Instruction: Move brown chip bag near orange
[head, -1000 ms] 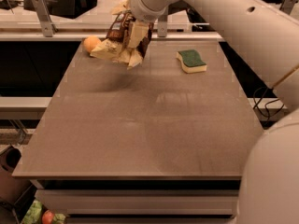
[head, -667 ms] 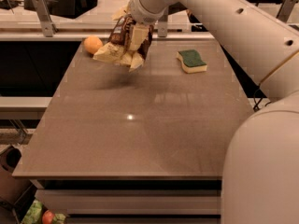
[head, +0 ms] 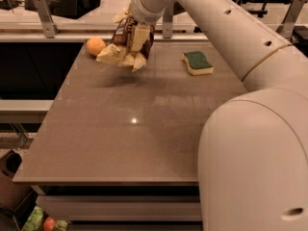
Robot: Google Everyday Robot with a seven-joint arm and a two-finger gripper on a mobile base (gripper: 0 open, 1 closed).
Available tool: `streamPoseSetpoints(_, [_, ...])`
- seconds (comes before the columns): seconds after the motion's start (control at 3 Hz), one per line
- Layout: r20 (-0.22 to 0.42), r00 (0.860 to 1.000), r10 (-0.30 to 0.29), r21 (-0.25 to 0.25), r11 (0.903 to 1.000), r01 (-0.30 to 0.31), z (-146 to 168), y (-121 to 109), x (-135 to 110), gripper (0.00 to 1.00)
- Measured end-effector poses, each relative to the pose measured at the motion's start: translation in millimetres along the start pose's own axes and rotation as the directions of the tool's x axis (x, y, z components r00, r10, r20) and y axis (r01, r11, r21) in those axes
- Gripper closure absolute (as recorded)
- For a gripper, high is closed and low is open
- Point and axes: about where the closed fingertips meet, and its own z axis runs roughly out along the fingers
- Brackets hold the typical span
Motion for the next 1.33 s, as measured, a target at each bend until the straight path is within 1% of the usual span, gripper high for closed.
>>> streamPoseSetpoints(0.33, [0.002,1.0,0.0,-0.001,1.0,0.0,1.8,-0.6,-0.4,0.84])
streamPoseSetpoints(1.33, [0.005,1.0,-0.001,-0.015,0.9999,0.001,11.4,4.2,-2.3,0.13])
